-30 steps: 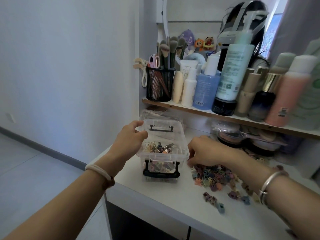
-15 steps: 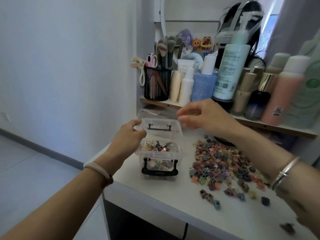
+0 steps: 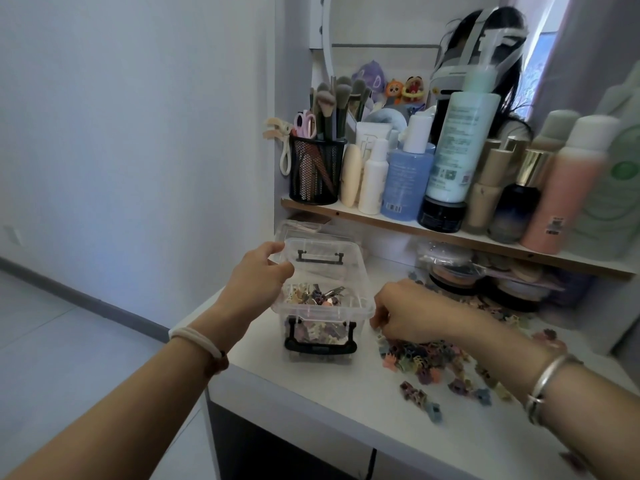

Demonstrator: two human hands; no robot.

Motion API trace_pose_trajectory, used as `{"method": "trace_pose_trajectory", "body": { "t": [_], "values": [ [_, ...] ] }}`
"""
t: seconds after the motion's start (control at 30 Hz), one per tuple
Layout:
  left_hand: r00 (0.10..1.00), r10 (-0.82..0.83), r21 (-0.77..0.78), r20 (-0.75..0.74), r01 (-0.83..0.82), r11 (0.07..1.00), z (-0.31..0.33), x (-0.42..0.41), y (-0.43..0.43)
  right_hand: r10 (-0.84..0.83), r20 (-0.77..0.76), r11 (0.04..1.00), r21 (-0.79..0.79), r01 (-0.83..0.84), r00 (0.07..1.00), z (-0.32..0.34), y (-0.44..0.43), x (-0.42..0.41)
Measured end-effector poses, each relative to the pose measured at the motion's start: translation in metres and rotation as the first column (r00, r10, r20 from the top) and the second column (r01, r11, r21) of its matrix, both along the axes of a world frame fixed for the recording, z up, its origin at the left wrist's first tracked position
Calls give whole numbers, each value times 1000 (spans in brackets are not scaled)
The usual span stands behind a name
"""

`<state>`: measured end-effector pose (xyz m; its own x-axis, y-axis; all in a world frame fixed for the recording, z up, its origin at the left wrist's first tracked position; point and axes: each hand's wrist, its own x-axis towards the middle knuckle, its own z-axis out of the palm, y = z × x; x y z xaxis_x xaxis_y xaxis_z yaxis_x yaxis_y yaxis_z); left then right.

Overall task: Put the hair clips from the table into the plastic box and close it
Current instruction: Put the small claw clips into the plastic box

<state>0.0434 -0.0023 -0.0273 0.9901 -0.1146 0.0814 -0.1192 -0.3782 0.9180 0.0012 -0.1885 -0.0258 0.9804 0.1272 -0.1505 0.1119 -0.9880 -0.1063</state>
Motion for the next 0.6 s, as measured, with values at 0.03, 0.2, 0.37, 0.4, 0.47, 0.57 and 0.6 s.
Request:
{"method": "trace_pose_trajectory", "body": {
  "t": [0.03,0.2,0.37,0.4,0.47,0.57,0.6],
  "values": [
    [1000,2,-1,1,-2,1000,0,0,0,-5,22,1000,12,5,1000,-1,0,0],
    [1000,0,1,-2,0,1000,-1,2,0,-214,348,876,482,22,913,32,0,4],
    [1000,-1,-11,-4,1,1000,-1,2,0,-124,268,684,721,-114,955,59,9,2],
    [1000,-4,-7,-2,4,1000,0,1,0,-148,282,692,714,-105,948,58,8,3],
    [1000,0,2,2,0,1000,1,-1,0,-200,254,743,669,-23,946,51,0,1],
    [1000,5,5,-4,-5,1000,2,-2,0,-133,-27,915,381,133,991,28,-9,-4],
    [1000,4,1,-2,-4,1000,2,-2,0,-115,-81,961,243,132,990,18,-9,-3]
  ]
}}
